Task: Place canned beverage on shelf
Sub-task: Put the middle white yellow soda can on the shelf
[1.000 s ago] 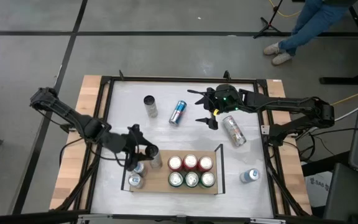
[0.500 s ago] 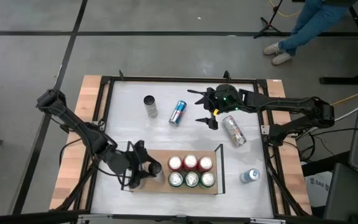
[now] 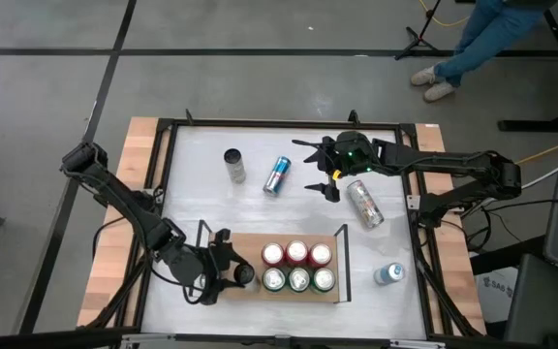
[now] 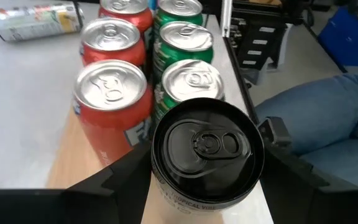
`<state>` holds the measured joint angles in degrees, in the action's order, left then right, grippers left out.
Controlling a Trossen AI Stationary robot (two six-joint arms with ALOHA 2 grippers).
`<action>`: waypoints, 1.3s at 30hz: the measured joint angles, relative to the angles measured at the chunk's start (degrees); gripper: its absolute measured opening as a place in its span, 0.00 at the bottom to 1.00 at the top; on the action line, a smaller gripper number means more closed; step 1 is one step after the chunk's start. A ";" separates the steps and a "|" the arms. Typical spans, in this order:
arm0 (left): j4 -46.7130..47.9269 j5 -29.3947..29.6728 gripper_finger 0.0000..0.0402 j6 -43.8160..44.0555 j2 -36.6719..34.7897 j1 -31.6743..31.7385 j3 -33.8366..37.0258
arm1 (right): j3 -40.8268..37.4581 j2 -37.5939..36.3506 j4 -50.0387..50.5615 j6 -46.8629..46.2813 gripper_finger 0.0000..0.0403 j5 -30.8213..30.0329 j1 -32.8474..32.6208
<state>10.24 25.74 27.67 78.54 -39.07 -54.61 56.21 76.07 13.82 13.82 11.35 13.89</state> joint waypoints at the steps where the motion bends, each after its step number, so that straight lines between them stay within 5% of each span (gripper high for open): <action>1: 0.00 0.30 0.59 -0.56 0.00 0.00 0.00 | 0.00 0.00 0.00 0.00 0.92 0.00 0.02; 39: -0.34 0.19 0.72 -1.14 -0.09 0.04 0.09 | 0.00 0.00 0.04 0.00 0.92 0.00 0.02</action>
<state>9.90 25.93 26.53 78.46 -39.03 -54.52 56.21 76.07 13.86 13.82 11.35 13.91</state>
